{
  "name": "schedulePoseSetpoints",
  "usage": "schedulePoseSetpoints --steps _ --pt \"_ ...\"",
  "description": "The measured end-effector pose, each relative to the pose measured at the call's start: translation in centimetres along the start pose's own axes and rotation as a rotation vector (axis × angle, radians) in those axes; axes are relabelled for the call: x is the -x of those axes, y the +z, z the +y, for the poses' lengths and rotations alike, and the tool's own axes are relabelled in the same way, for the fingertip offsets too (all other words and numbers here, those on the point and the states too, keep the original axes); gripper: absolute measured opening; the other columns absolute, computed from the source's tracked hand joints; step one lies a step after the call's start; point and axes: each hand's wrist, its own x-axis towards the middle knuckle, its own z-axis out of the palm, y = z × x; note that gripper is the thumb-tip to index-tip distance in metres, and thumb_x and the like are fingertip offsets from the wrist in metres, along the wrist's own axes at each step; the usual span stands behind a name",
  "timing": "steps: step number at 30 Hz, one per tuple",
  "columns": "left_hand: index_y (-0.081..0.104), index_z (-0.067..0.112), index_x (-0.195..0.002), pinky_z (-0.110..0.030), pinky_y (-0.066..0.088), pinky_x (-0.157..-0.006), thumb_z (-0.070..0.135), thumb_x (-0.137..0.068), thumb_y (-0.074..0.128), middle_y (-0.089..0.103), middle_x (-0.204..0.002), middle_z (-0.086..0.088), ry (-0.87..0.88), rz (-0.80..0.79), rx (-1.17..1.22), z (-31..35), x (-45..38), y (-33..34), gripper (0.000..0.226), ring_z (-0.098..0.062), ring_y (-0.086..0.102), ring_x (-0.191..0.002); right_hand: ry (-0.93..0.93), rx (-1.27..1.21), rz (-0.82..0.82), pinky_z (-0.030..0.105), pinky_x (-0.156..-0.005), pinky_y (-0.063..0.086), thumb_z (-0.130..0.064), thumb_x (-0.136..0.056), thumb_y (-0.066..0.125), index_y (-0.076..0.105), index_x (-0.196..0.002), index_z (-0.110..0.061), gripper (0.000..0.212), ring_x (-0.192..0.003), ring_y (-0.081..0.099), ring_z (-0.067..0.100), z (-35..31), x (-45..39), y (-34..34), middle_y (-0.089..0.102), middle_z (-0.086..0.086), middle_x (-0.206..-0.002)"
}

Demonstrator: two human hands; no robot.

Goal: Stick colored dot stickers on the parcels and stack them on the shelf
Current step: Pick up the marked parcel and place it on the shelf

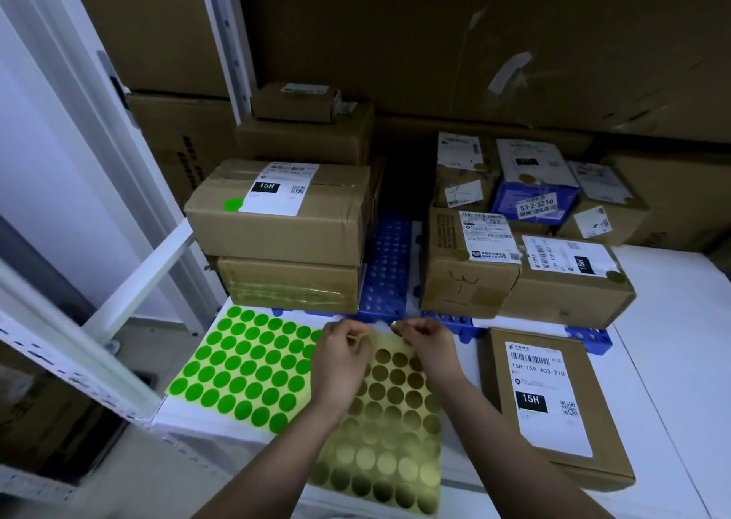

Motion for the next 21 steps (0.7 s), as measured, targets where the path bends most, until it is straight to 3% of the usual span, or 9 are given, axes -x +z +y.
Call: schedulePoseSetpoints --steps 4,9,15,18,21 --pt "0.065 0.022 -0.082 -0.018 0.044 -0.069 0.028 -0.086 0.064 0.066 -0.084 0.006 -0.156 -0.155 0.324 3.0 0.5 0.5 0.008 -0.009 0.061 -0.081 -0.090 -0.058 -0.007 0.010 -0.064 0.043 -0.017 -0.085 0.070 0.066 -0.079 -0.015 0.007 -0.074 0.061 0.004 -1.5 1.7 -1.9 0.067 -0.007 -0.075" --pt "0.064 0.013 -0.078 -0.008 0.039 -0.058 0.023 -0.087 0.066 0.060 -0.067 0.009 -0.136 -0.229 0.488 6.6 2.1 2.1 0.014 0.001 0.055 -0.063 -0.196 -0.126 0.037 0.010 -0.065 0.044 -0.010 -0.082 0.072 0.068 -0.076 -0.010 0.007 -0.067 0.060 -0.001 -3.0 3.9 -6.6 0.068 -0.005 -0.071" --pt "0.064 0.012 -0.081 -0.008 0.041 -0.064 0.013 -0.087 0.065 0.064 -0.077 0.003 -0.050 -0.337 0.441 10.1 4.6 5.2 0.007 -0.007 0.058 -0.075 -0.152 -0.121 0.062 0.012 -0.054 0.040 -0.013 -0.085 0.070 0.071 -0.080 -0.007 0.008 -0.058 0.056 -0.003 -2.3 6.7 -12.7 0.066 -0.006 -0.069" --pt "0.064 0.019 -0.080 -0.014 0.044 -0.068 0.018 -0.087 0.065 0.064 -0.080 0.006 -0.029 -0.400 0.385 11.2 6.2 6.7 0.007 -0.008 0.060 -0.078 -0.108 -0.104 0.058 0.007 -0.058 0.043 -0.013 -0.086 0.069 0.071 -0.078 -0.010 0.009 -0.068 0.061 0.003 -1.4 7.9 -15.6 0.070 -0.002 -0.076" --pt "0.063 0.028 -0.076 -0.030 0.051 -0.078 0.033 -0.082 0.068 0.066 -0.087 0.005 -0.007 -0.428 0.242 11.3 7.6 8.8 0.009 -0.009 0.062 -0.083 -0.044 -0.093 0.071 0.006 -0.056 0.041 -0.010 -0.085 0.069 0.072 -0.076 -0.010 0.010 -0.066 0.060 0.000 -0.1 9.0 -18.1 0.069 -0.002 -0.074"
